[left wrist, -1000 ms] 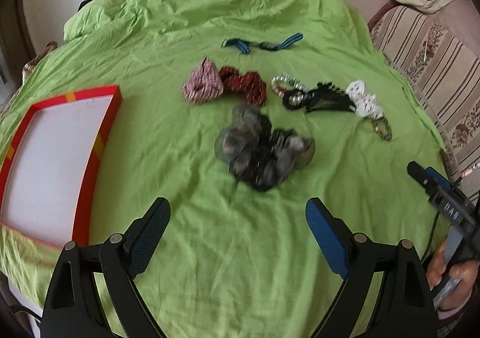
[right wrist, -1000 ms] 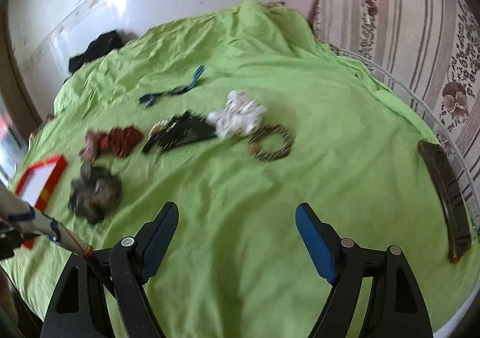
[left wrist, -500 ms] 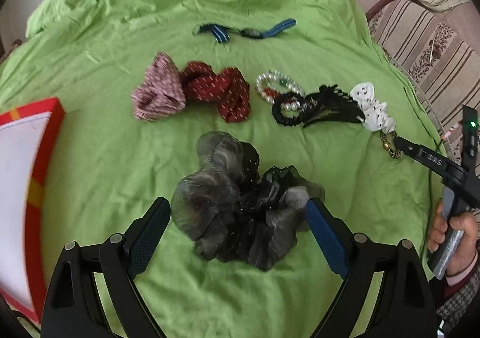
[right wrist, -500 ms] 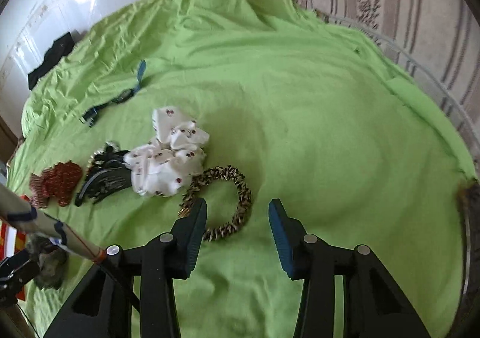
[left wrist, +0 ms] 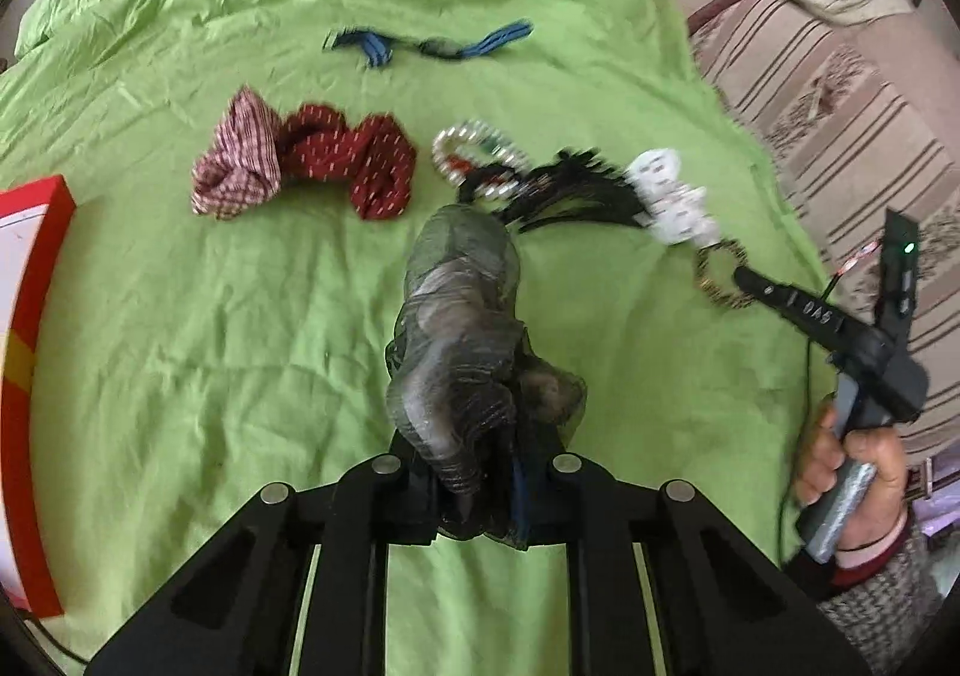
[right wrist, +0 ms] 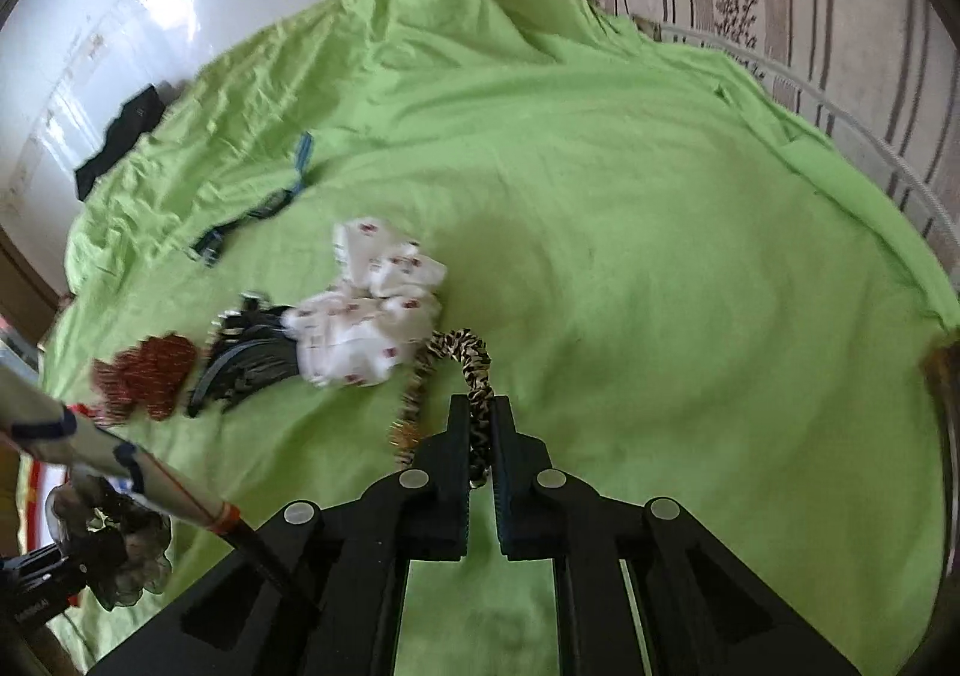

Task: Organize jewelry
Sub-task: 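Grasp the grey scrunchie with the left tool while the right tool grasps the leopard hair tie, then carry both items to the red tray and open both tools to release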

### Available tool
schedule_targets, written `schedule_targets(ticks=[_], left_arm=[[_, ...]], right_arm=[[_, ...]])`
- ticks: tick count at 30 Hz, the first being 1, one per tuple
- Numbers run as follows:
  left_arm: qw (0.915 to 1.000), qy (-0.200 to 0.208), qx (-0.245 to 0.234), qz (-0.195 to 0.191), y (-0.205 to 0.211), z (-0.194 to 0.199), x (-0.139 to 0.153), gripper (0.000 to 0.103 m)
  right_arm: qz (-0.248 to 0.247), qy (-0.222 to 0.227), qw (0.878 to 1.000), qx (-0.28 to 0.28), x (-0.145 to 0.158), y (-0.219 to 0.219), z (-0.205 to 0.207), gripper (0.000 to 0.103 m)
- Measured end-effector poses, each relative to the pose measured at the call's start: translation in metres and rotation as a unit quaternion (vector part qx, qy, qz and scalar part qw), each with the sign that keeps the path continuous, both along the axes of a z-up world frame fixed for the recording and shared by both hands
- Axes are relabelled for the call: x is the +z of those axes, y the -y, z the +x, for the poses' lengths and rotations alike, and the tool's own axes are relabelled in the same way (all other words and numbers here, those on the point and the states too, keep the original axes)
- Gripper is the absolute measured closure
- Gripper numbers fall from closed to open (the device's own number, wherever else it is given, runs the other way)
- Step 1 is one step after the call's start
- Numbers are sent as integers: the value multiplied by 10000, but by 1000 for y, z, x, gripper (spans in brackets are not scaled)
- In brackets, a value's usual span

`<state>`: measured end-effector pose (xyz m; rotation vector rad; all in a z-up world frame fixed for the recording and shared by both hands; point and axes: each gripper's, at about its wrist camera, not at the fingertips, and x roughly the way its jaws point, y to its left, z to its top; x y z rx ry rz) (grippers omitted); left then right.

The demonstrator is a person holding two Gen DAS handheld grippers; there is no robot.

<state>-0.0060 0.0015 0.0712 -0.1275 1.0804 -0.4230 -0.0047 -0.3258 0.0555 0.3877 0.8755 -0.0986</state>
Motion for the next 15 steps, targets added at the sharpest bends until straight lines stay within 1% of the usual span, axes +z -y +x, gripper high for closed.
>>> schedule_targets(ticks=[3, 6, 11, 15], left_arm=[[9998, 143, 22, -170, -6, -19, 23, 87], [9994, 240, -23, -243, -9, -38, 38, 87], [9982, 436, -239, -348, -9, -65, 55, 87], [9977, 552, -294, -259, -10, -80, 64, 87]], right_arm=[[94, 147, 9998, 43, 16, -5, -20, 96], [104, 254, 9996, 114, 28, -12, -43, 96], [-195, 298, 9993, 94, 48, -14, -79, 96], [-261, 368, 9990, 6, 64, -11, -98, 96]])
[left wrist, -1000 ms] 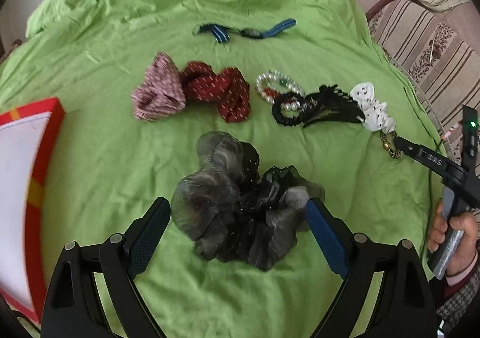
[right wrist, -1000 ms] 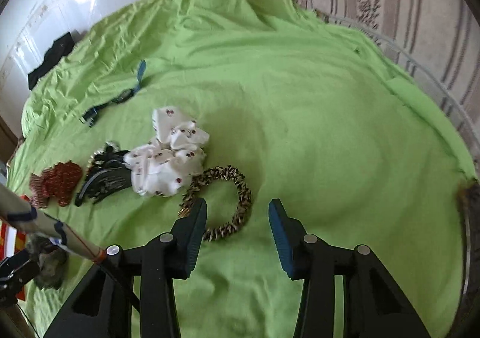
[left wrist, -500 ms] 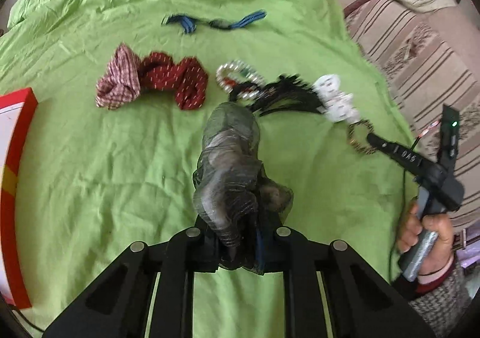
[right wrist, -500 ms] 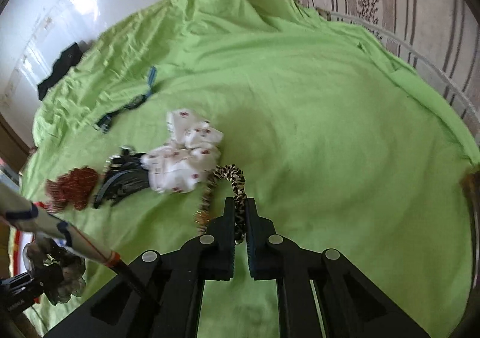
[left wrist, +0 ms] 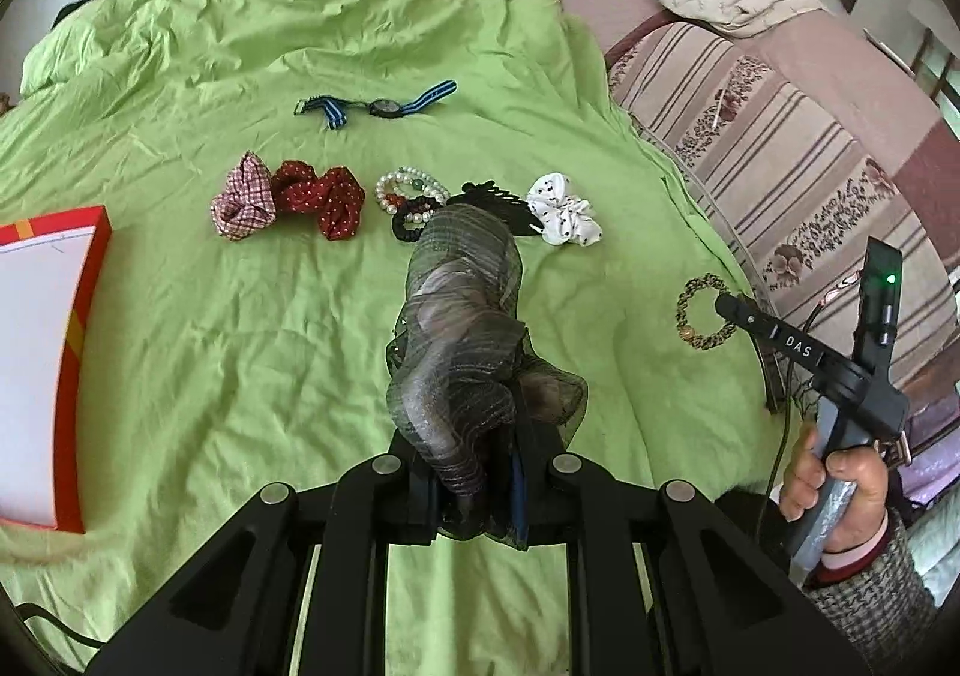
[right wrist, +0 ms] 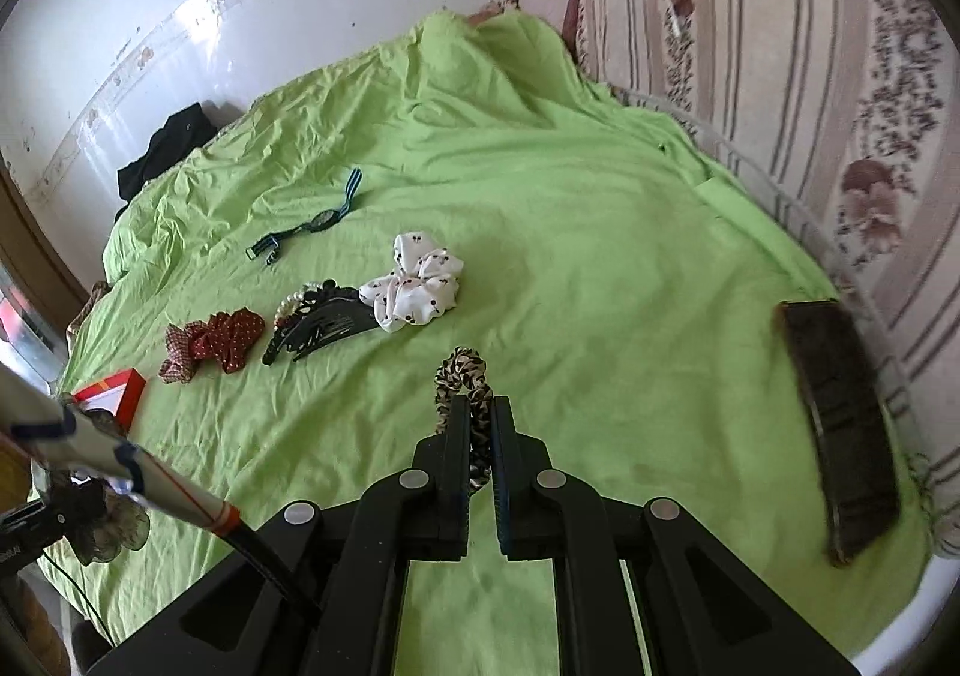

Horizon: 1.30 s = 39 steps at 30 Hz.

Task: Organize jewelry
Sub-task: 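Carry both items to the red tray and open both tools to release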

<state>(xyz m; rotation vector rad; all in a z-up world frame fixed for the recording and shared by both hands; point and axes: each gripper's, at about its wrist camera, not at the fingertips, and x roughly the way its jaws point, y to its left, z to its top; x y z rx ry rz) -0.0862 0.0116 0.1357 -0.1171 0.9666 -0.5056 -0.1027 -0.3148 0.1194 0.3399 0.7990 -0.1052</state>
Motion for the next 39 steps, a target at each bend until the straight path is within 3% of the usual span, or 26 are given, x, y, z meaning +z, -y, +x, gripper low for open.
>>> schedule_targets(ticks=[5, 13, 18, 23, 26, 29, 34, 36, 38, 39], left_arm=[[9995, 121, 206, -191, -30, -18, 16, 87], [9899, 323, 1371, 155, -146, -24, 36, 87], [9739, 135, 2199, 546, -237, -15, 24, 87], [9480, -175, 3080, 788, -323, -1, -6, 87], [9350, -425, 3424, 814, -362, 4, -26, 87], [9298, -604, 3540, 812, -388, 9, -41, 86], [9254, -574, 3675, 729, -412, 8, -49, 76], [9239, -516, 3746, 581, -418, 4, -46, 61], [9217, -443, 3822, 497, -421, 0, -43, 54], [9211, -427, 3839, 477, -421, -1, -42, 53]], right_arm=[[-35, 1, 9997, 233, 13, -23, -7, 96], [-22, 109, 9860, 1662, 31, -139, 10, 96], [240, -39, 9671, 2533, 33, -233, 33, 96], [494, -176, 9422, 3310, 33, -335, 53, 96], [378, -275, 9241, 3792, 24, -401, 61, 96], [369, -429, 9105, 4096, 9, -450, 66, 96], [451, -794, 8949, 4369, -25, -505, 71, 96], [316, -877, 8914, 4436, -37, -520, 71, 94], [26, -836, 8912, 4458, -43, -526, 67, 89], [-74, -833, 8901, 4479, -45, -527, 67, 79]])
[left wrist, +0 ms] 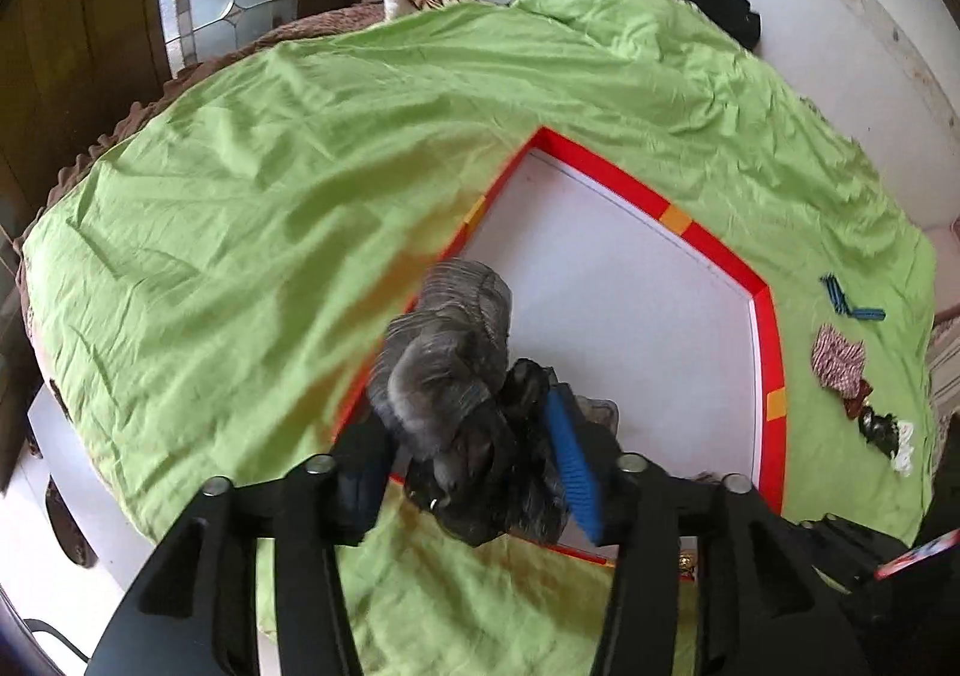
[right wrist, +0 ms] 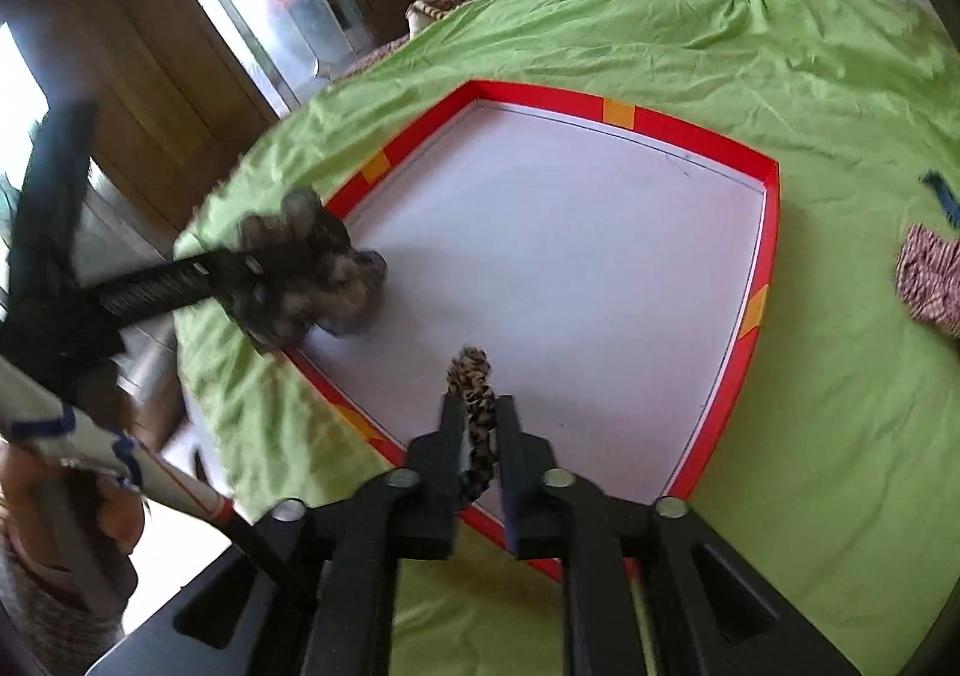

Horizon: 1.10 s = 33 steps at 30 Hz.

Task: Organize jewelry
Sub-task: 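Carry both items to the red tray and open both tools to release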

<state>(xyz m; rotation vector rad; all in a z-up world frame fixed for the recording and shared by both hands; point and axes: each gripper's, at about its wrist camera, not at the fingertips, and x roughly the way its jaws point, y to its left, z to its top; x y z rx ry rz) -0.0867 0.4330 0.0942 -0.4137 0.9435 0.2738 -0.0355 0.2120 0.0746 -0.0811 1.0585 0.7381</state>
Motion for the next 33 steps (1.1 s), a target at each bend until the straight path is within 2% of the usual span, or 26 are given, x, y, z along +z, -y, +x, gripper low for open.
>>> schedule_targets(ticks=[1, 3, 5, 8, 13, 16, 19, 22, 24, 33], left_arm=[[10000, 34, 20, -22, 0, -3, 2, 53], [9999, 117, 73, -55, 1, -9, 6, 52], [9998, 172, 89, -3, 5, -12, 10, 46], [9994, 110, 101, 317, 16, -13, 12, 46], [9992, -213, -93, 323, 29, -1, 0, 46], [9994, -39, -102, 328, 41, -8, 13, 46], [9986, 115, -144, 505, 59, -17, 32, 43], [9969, 307, -196, 701, 84, -30, 51, 33], [9954, 384, -368, 792, 105, -36, 58, 28], [9886, 314, -1282, 724, 196, -36, 59, 28]], right_arm=[[-59, 62, 10000, 29, 0, 0, -2, 68], [-115, 201, 9997, 13, 5, 4, -6, 58], [-189, 340, 9992, -22, 10, 9, -9, 58], [-242, 502, 9984, -111, 20, 18, -12, 58], [-198, 669, 9970, -331, 35, 47, -19, 55], [-170, 703, 9962, -482, 39, 72, -24, 55], [-151, 698, 9952, -675, 40, 95, -27, 55], [-82, 582, 9942, -906, 37, 119, -30, 55], [-8, 458, 9935, -1042, 33, 133, -31, 55], [98, 182, 9845, -1741, 8, 214, -52, 55]])
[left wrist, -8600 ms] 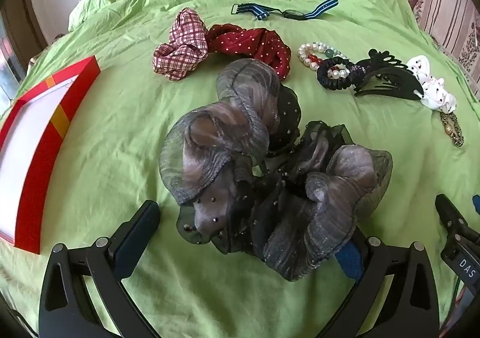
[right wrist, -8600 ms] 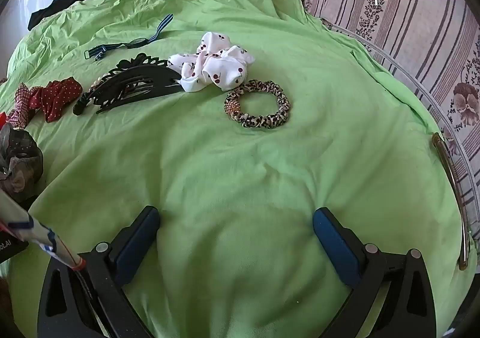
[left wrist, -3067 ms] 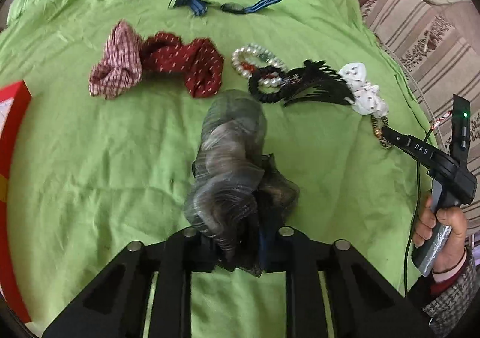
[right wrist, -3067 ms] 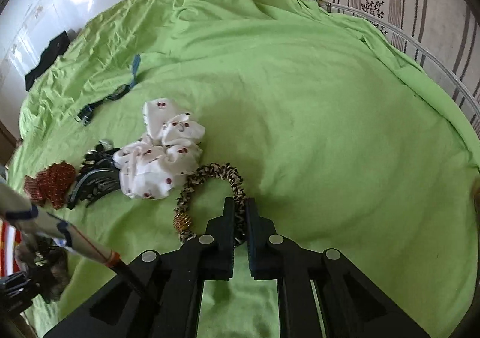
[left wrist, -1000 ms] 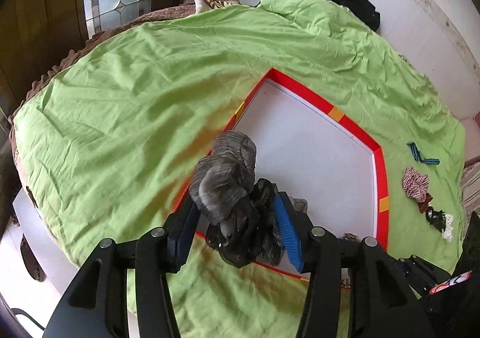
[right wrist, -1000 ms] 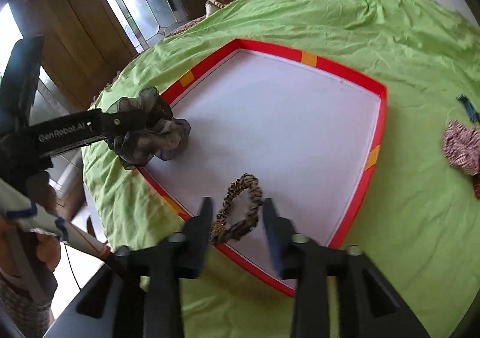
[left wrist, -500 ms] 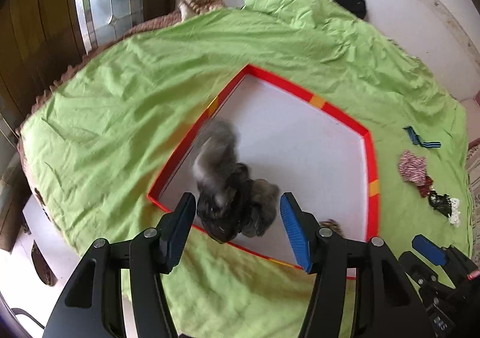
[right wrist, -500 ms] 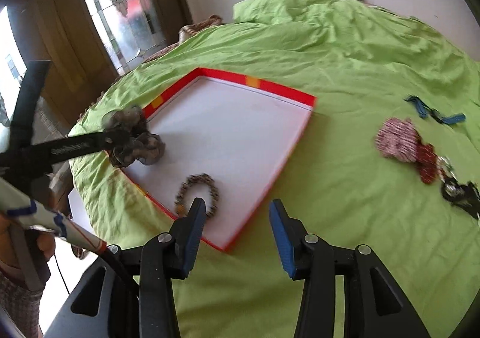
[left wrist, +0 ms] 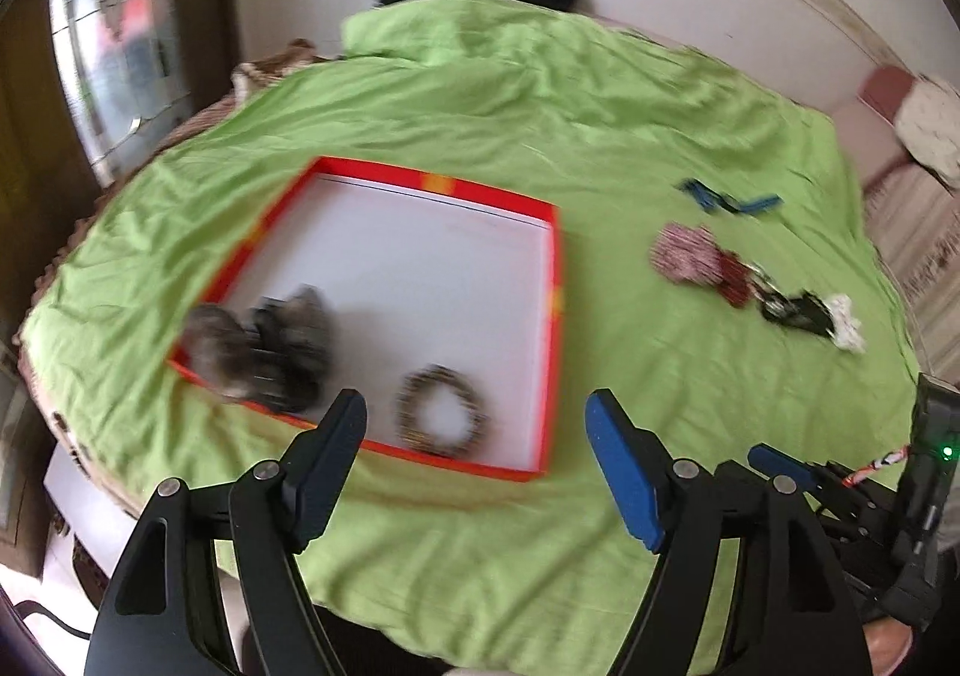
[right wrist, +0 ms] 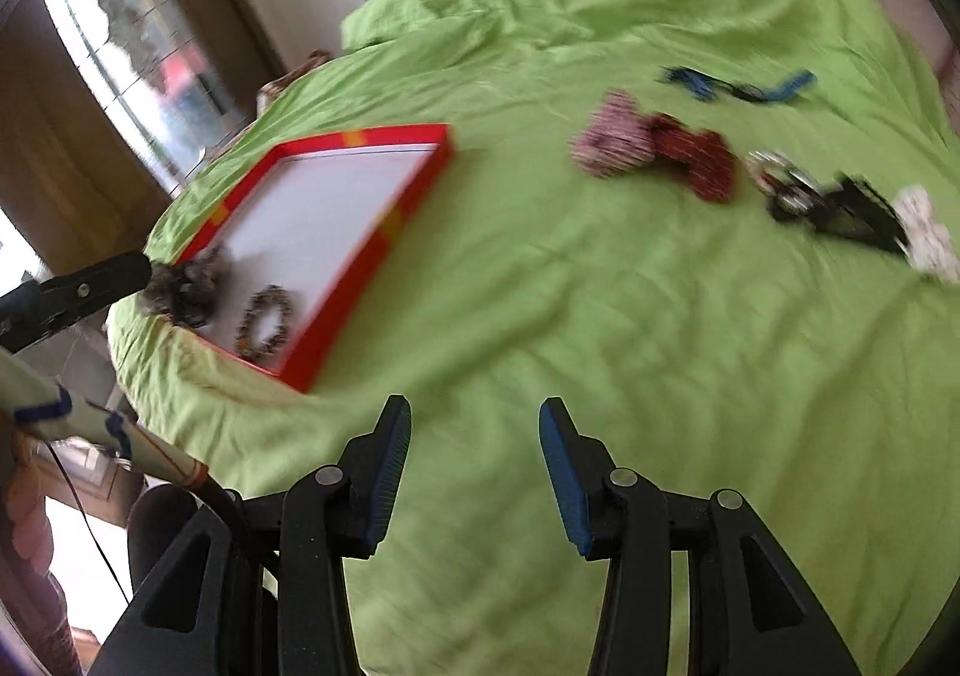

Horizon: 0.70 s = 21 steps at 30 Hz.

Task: Organize jewelry
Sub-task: 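Carry both items to the red tray and open both tools to release, then grasp the plaid scrunchie with the left tool while the right tool grasps the white dotted scrunchie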

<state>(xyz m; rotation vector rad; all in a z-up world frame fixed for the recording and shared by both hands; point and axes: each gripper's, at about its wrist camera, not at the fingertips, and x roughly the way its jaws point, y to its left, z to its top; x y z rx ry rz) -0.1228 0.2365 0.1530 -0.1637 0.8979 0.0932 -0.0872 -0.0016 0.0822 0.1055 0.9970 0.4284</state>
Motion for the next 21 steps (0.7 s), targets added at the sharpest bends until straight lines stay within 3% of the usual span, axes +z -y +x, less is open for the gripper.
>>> schedule_targets(ticks=[10, 15, 21], left_arm=[[9970, -76, -770, 37, 84, 17, -6, 28], [9953, -171, -948, -30, 113, 33, -4, 28], [9944, -171, -1047, -21, 141, 74, -11, 28]], right_arm=[[-7, 61, 9923, -1240, -7, 142, -2, 55], [63, 291, 9731, -2285, 9, 241, 6, 55], [405, 267, 9570, -2861, 7, 307, 29, 55]])
